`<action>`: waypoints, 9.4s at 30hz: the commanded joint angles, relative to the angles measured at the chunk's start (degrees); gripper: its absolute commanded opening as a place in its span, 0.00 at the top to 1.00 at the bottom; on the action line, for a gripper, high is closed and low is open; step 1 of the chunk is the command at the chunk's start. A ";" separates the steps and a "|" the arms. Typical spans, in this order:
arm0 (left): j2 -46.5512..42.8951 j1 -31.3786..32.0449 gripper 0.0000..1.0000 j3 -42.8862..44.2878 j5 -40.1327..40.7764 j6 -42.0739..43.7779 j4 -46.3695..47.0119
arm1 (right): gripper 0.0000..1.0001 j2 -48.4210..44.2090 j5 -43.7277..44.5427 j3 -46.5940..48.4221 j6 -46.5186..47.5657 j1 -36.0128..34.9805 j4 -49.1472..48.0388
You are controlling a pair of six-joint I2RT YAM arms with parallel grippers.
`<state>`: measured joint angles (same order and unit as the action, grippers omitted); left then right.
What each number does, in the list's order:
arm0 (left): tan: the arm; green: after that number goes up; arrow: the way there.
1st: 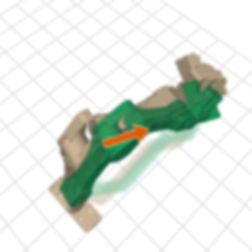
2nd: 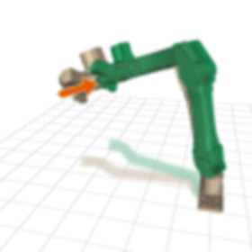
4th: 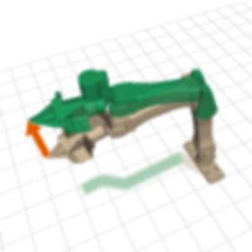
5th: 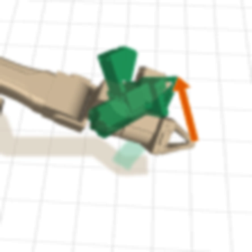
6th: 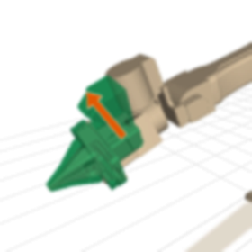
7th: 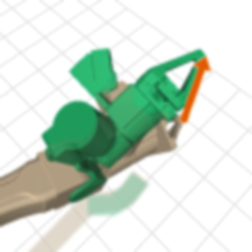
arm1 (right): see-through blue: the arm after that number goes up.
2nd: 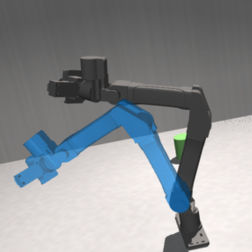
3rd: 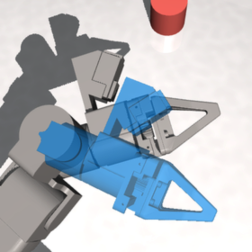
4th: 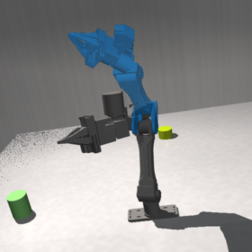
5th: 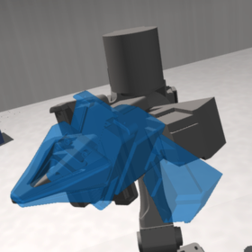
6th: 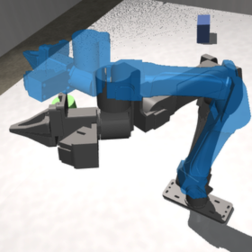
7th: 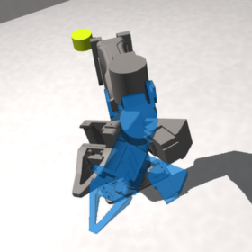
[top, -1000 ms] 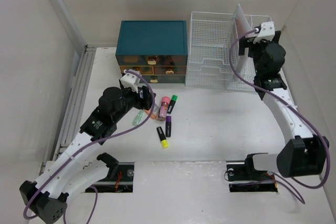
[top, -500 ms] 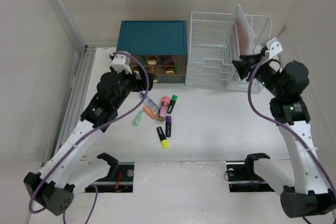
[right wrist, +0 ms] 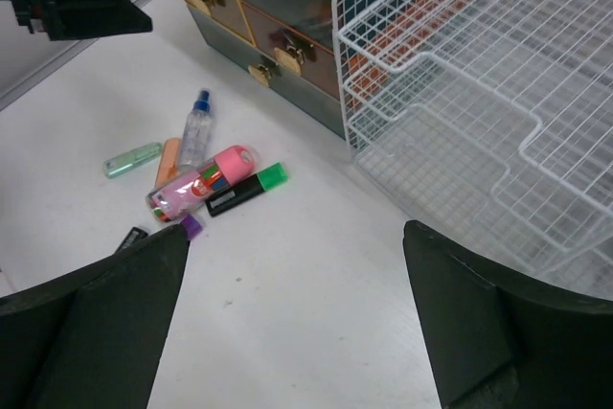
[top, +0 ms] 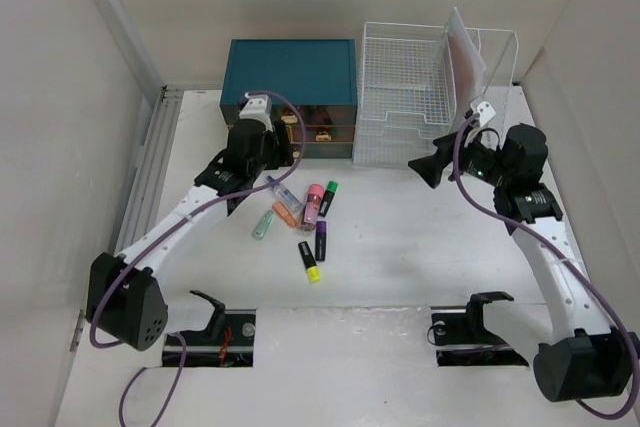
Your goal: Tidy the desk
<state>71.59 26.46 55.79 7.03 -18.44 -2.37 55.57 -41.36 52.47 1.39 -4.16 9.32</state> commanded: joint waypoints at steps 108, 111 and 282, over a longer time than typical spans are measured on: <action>-28.76 14.41 0.00 -6.91 6.16 4.26 -2.23 | 0.00 2.17 -9.27 -1.85 30.48 -10.32 9.64; -39.92 14.41 0.00 -13.13 11.06 9.19 2.79 | 0.00 3.49 -3.06 -1.84 44.28 -18.99 14.75; -54.10 14.41 0.00 -18.70 20.22 10.00 3.69 | 0.57 53.15 51.56 60.30 40.28 -45.06 7.64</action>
<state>17.12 40.77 36.71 26.70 -9.19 -0.32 109.30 10.72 109.25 43.22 -49.06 20.88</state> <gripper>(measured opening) 0.997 0.602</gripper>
